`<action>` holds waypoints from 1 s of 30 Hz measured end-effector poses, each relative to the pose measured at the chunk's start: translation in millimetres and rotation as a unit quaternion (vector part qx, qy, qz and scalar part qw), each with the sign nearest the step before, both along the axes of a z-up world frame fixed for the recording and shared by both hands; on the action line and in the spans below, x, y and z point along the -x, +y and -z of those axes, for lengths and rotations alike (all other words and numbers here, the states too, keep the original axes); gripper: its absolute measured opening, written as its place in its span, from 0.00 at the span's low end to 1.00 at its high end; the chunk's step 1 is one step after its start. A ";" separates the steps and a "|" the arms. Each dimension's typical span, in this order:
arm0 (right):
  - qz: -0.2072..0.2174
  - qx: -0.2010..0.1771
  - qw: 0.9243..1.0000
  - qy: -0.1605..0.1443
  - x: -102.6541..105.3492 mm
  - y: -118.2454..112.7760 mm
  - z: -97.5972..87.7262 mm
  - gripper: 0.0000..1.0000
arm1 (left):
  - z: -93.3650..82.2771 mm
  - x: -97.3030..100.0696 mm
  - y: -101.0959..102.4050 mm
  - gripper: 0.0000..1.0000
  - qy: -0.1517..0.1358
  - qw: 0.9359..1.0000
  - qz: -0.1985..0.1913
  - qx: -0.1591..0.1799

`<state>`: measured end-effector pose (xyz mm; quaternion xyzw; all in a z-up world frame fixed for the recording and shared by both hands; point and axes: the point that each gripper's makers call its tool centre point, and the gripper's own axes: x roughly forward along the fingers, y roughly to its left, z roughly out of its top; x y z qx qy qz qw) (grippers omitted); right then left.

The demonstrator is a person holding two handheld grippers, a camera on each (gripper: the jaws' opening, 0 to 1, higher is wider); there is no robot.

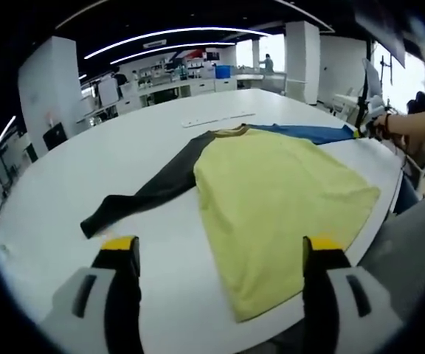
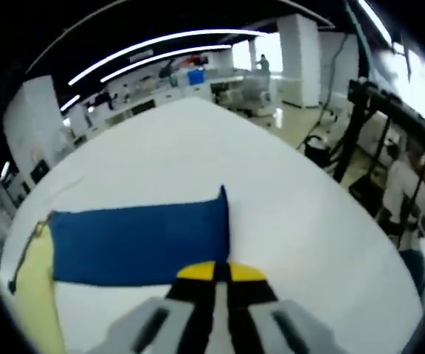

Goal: Fold the garment on the visible template until the final outline fits inside the template.

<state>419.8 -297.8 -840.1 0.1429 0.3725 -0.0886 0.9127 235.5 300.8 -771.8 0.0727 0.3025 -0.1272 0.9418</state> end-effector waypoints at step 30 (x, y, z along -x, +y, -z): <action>-0.140 -0.065 0.979 -0.129 -46.4 88.0 -79.9 0.00 | -5.8 -0.3 -2.7 0.89 -0.008 1.000 0.005 0.009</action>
